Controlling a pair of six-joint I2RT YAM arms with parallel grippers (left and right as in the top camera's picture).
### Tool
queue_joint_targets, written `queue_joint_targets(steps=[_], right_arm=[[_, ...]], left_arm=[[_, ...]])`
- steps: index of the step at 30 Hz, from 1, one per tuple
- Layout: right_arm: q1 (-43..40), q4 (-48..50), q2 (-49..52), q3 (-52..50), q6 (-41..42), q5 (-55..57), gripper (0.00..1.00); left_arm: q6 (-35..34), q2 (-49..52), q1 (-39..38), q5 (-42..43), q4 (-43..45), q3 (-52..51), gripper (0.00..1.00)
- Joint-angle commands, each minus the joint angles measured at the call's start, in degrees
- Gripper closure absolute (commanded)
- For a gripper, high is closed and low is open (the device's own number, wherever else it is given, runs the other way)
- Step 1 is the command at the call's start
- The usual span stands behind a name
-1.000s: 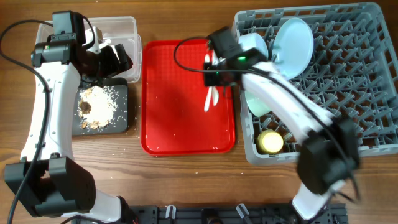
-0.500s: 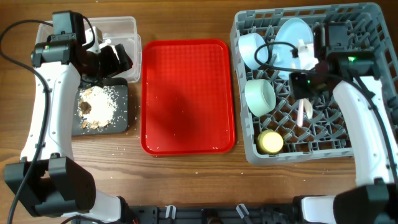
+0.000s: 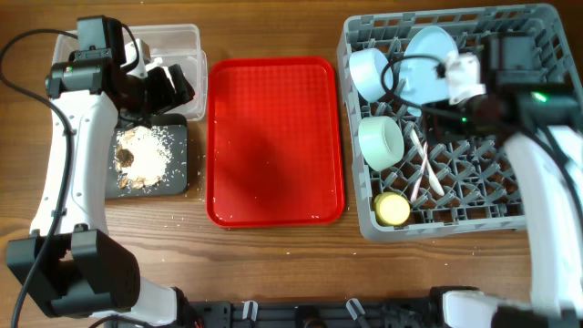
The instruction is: Sort waste into correct bins and load items into the dishwasher rack
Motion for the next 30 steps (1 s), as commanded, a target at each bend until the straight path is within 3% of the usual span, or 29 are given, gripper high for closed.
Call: queue_joint_targets(steps=[1, 5, 15, 22, 27, 30], right_arm=[[-0.17, 1.64, -9.51, 5.01, 0.94, -11.47, 0.0], [-0.17, 2.4, -15.76, 4.98, 6.8, -13.75, 0.0], [-0.17, 1.97, -16.59, 4.92, 6.1, -9.33, 0.0], [-0.17, 12.22, -15.76, 4.13, 5.01, -4.46, 0.0], [-0.17, 30.58, -27.3, -10.69, 1.53, -4.44, 0.0], [-0.17, 42.71, -38.34, -26.71, 1.57, -4.46, 0.0]], left_arm=[[0.07, -0.2, 0.15, -0.11, -0.02, 0.55, 0.0], [0.07, -0.2, 0.15, -0.11, -0.02, 0.55, 0.0], [0.07, -0.2, 0.15, -0.11, -0.02, 0.55, 0.0], [0.07, -0.2, 0.15, -0.11, -0.04, 0.55, 0.0], [0.07, -0.2, 0.15, -0.11, -0.02, 0.55, 0.0], [0.07, -0.2, 0.15, -0.11, -0.02, 0.55, 0.0]])
